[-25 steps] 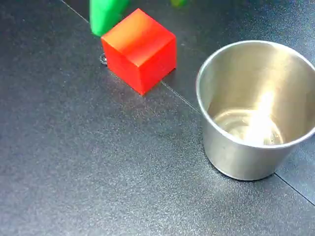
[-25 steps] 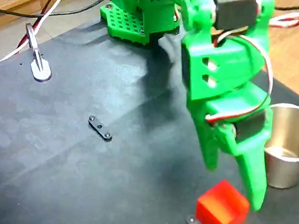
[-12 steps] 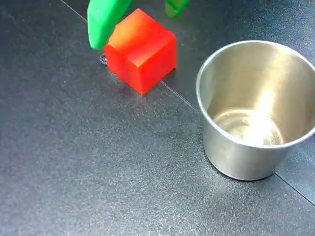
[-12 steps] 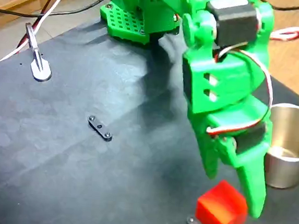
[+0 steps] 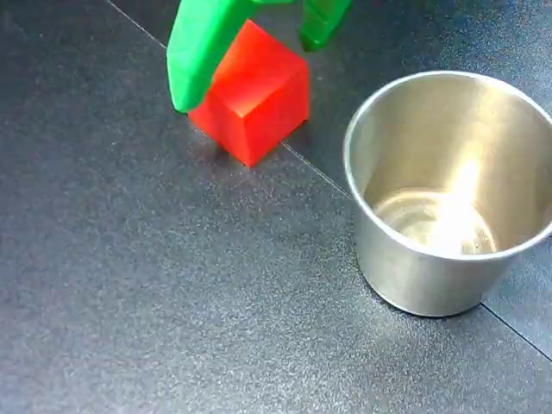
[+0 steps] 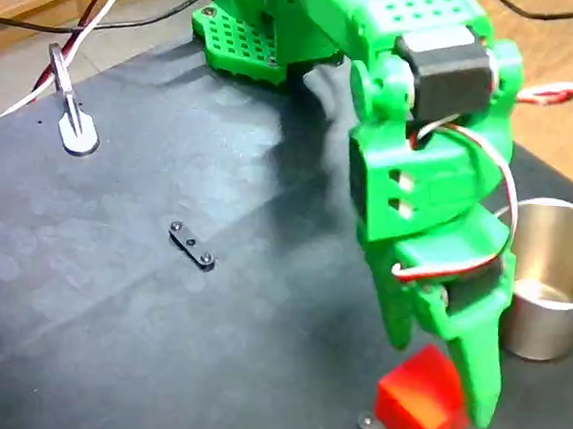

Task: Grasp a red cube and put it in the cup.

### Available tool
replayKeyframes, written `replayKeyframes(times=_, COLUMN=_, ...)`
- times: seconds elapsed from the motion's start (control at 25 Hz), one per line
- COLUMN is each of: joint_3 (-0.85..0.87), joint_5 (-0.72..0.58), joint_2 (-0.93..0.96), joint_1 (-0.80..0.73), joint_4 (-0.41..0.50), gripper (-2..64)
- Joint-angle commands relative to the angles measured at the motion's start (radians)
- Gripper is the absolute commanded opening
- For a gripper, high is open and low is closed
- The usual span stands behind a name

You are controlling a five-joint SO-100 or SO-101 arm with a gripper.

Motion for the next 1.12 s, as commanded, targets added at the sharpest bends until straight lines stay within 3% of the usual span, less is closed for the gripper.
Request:
replayKeyframes(times=0.0, joint_3=-0.034, joint_5=0.000, joint_2=-0.009, joint_1=-0.006, joint_4=-0.009, gripper=31.6)
replayKeyframes(times=0.32, joint_3=-0.034, joint_5=0.000, joint_2=-0.049, joint_1=0.003, joint_4=-0.089, gripper=31.6)
replayKeyframes(times=0.76, joint_3=-0.034, joint_5=0.002, joint_2=-0.084, joint_1=-0.003, joint_4=-0.091, gripper=30.9)
replayKeyframes(times=0.84, joint_3=-0.034, joint_5=0.002, joint_2=-0.084, joint_1=-0.003, joint_4=-0.091, gripper=26.8)
replayKeyframes(times=1.08, joint_3=-0.034, joint_5=0.002, joint_2=-0.069, joint_1=-0.006, joint_4=-0.091, gripper=2.5)
